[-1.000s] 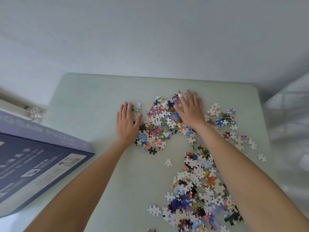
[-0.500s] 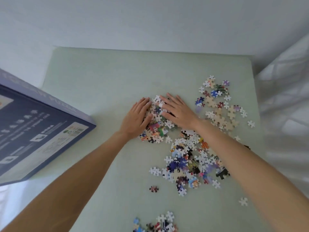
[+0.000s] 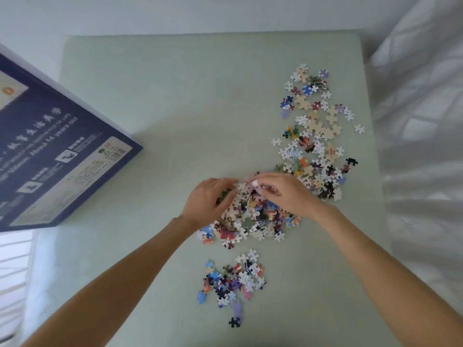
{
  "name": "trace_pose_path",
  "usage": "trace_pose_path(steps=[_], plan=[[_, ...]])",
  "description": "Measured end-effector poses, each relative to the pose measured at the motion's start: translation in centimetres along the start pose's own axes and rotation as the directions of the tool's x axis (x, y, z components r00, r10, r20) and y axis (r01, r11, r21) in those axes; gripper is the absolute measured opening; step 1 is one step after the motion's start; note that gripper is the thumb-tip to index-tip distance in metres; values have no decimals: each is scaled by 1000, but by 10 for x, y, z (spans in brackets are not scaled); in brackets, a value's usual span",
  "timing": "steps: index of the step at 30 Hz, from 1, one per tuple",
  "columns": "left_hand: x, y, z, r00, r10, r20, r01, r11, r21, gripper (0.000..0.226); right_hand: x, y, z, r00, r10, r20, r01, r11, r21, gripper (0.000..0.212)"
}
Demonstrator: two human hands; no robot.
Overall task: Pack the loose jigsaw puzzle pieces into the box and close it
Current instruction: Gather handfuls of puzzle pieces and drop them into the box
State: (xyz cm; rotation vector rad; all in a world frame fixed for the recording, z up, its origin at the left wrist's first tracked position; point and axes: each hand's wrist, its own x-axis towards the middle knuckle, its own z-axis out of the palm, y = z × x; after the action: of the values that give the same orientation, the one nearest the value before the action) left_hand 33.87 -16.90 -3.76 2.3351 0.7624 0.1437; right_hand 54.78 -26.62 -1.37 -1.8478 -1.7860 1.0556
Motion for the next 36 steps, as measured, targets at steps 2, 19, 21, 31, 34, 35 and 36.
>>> trace_pose_path(steps=[2, 19, 21, 31, 34, 35, 36], plan=[[31, 0, -7, 999, 37, -16, -36, 999, 15, 42, -1, 13, -22, 993, 5, -121, 1, 999, 53, 26], [340, 32, 37, 999, 6, 31, -11, 987, 159, 63, 69, 209, -154, 841, 280, -463, -412, 886, -214, 53], [351, 35, 45, 996, 55, 65, -67, 978, 200, 59, 84, 210, -158, 874, 244, -420, -381, 881, -281, 55], [286, 42, 53, 898, 308, 314, -378, 906, 191, 66, 32, 194, -131, 973, 27, -230, -105, 937, -332, 50], [243, 50, 60, 876, 328, 354, -399, 906, 146, 69, 6, 172, -94, 959, 63, -275, -142, 950, -279, 54], [227, 52, 62, 877, 321, 358, -387, 913, 130, 69, -1, 162, -81, 950, 84, -300, -161, 957, -243, 57], [212, 53, 63, 880, 309, 359, -370, 922, 113, 68, -7, 153, -68, 942, 107, -319, -180, 961, -209, 59]])
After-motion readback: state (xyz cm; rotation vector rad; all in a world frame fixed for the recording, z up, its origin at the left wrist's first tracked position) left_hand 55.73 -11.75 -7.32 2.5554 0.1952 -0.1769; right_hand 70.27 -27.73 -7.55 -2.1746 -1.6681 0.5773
